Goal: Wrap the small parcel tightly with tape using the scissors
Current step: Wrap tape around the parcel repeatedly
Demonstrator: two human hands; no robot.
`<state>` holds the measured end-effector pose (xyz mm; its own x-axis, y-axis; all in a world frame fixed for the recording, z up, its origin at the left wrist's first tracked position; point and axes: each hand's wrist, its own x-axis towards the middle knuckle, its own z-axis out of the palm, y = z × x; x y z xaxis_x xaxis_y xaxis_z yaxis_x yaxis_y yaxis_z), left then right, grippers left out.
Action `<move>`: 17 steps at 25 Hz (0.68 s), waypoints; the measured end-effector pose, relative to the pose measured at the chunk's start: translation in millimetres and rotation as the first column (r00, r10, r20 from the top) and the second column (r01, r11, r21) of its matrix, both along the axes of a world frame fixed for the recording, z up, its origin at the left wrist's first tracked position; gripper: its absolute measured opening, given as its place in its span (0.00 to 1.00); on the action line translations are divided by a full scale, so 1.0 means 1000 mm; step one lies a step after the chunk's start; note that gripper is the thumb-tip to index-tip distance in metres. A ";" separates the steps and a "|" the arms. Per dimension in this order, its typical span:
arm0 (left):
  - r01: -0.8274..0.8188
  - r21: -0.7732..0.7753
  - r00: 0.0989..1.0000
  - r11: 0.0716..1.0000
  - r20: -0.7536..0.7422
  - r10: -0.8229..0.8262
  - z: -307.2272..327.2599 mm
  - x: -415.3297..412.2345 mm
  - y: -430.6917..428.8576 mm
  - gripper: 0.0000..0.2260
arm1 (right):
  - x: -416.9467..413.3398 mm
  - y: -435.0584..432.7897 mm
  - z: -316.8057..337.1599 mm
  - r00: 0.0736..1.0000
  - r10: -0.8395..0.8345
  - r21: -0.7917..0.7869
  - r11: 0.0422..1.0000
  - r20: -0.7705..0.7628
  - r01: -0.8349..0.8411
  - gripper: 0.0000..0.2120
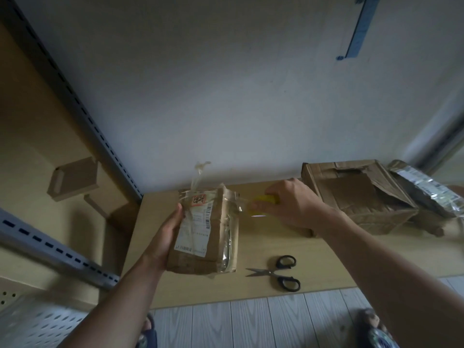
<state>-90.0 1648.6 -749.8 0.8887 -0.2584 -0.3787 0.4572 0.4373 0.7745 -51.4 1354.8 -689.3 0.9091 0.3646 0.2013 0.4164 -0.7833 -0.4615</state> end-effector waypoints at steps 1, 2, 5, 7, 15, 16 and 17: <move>0.000 -0.017 1.000 1.000 -0.011 -0.001 0.001 0.000 0.001 0.26 | 0.002 -0.003 -0.004 1.000 0.024 0.014 1.000 0.015 -0.025 0.36; -0.005 -0.027 1.000 1.000 -0.020 0.004 0.001 -0.001 0.003 0.25 | 0.001 -0.006 -0.002 0.999 0.023 0.004 1.000 0.037 -0.023 0.35; 0.003 -0.053 1.000 0.999 0.000 -0.003 0.002 -0.005 0.007 0.24 | -0.005 -0.008 0.007 0.983 -0.045 -0.079 0.995 0.180 0.060 0.31; 0.068 -0.147 0.998 0.987 0.013 -0.067 0.002 -0.006 0.004 0.26 | -0.011 -0.001 0.008 0.969 -0.040 -0.053 0.997 0.243 0.055 0.27; 0.239 -0.387 0.971 0.891 0.096 -0.219 0.000 -0.010 -0.029 0.33 | -0.014 0.016 -0.005 0.995 -0.059 0.147 0.988 0.081 0.047 0.33; 0.241 -0.338 0.970 0.910 0.060 -0.235 0.000 -0.009 -0.031 0.32 | -0.014 0.015 -0.007 0.997 -0.043 0.193 0.981 0.067 0.029 0.33; 0.226 -0.280 0.973 0.933 0.027 -0.228 0.001 -0.009 -0.035 0.31 | -0.015 0.013 -0.010 0.998 -0.040 0.226 0.974 0.052 0.028 0.32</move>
<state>-98.6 1613.7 -749.0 0.7917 -0.5493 -0.2673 0.5740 0.5193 0.6331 -66.3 1368.2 -699.0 0.9053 0.2733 0.3252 0.4212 -0.6765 -0.6041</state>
